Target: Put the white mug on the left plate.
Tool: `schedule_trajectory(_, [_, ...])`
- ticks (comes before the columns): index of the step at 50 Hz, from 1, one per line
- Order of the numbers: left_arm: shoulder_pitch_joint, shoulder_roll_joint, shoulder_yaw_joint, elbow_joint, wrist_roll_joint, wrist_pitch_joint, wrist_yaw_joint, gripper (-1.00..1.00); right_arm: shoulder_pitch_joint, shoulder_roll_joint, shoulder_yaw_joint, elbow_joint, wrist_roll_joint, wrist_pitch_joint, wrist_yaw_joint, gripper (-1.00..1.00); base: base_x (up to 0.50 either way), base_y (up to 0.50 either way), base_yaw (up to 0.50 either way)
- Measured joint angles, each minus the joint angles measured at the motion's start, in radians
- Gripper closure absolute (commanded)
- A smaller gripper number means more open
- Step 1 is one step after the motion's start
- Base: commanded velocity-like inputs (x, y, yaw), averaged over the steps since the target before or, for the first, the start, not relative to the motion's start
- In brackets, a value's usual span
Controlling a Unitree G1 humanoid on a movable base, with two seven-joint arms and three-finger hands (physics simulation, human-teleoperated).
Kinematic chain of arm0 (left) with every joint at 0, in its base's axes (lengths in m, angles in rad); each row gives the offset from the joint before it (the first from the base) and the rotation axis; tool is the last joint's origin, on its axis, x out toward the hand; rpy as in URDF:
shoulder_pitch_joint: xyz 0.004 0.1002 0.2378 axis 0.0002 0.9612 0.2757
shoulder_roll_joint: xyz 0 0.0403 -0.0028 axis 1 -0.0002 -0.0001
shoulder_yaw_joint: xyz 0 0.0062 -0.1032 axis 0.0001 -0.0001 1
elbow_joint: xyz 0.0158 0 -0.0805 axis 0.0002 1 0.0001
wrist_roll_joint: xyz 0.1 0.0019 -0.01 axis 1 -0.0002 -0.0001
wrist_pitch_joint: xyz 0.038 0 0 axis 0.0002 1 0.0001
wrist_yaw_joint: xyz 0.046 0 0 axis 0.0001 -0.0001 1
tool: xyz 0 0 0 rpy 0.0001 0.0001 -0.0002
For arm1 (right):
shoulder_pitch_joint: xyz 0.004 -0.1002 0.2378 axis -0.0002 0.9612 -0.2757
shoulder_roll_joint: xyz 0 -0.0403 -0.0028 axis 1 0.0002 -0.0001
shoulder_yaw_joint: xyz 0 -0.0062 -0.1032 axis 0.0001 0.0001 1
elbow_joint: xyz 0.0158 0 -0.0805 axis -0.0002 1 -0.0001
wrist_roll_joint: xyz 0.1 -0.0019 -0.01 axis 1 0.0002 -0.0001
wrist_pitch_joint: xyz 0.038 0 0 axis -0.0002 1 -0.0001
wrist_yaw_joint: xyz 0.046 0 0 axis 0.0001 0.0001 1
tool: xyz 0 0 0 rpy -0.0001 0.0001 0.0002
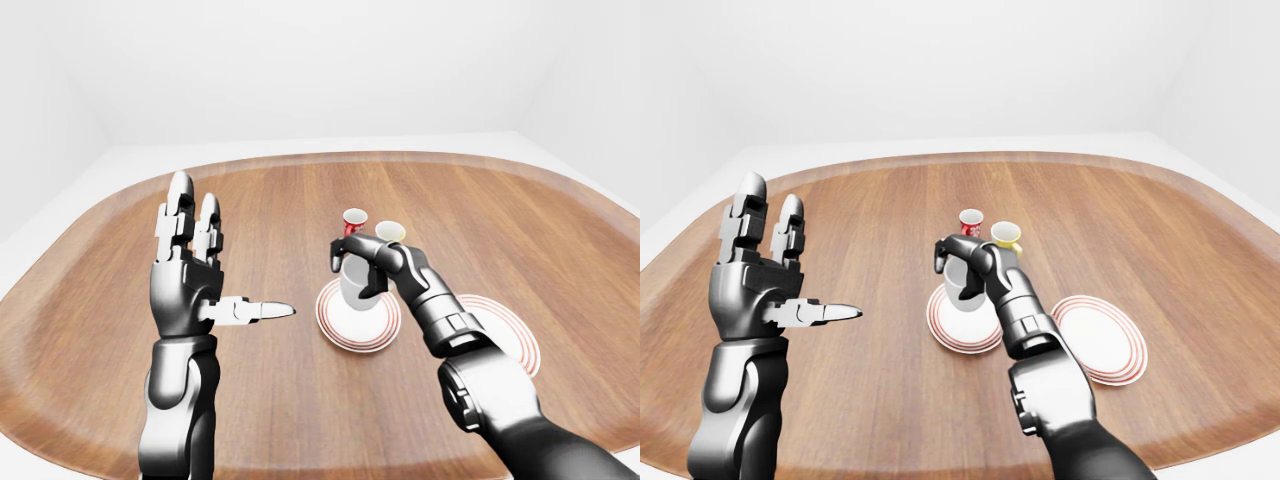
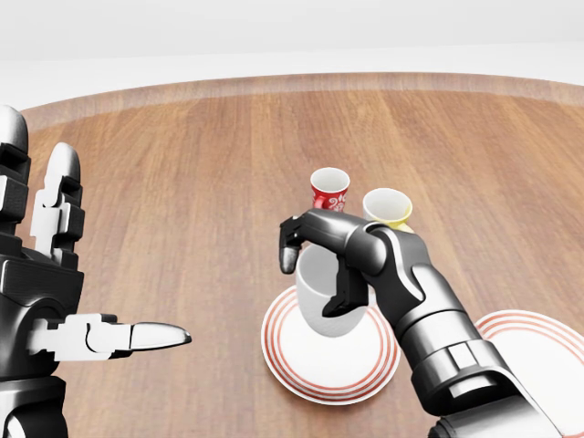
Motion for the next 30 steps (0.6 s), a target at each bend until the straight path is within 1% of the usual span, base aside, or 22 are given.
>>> schedule_trajectory(9, [0.0, 0.0, 0.0, 0.0, 0.0, 0.0, 0.0, -1.0, -0.04, 0.002, 0.002, 0.136, -0.018, 0.0, -0.084, 1.0, 0.0, 0.0, 0.0])
schedule_trajectory(19, [0.001, 0.0, 0.001, 0.003, -0.001, 0.0, -0.002, -1.0, -0.054, 0.004, -0.003, 0.23, -0.017, 0.0, -0.169, 1.0, 0.0, 0.0, 0.0])
schedule_trajectory(30, [0.003, 0.0, 0.0, 0.006, 0.0, 0.0, -0.002, -1.0, -0.05, 0.01, -0.003, 0.284, -0.007, 0.0, -0.223, 1.0, 0.0, 0.0, 0.0])
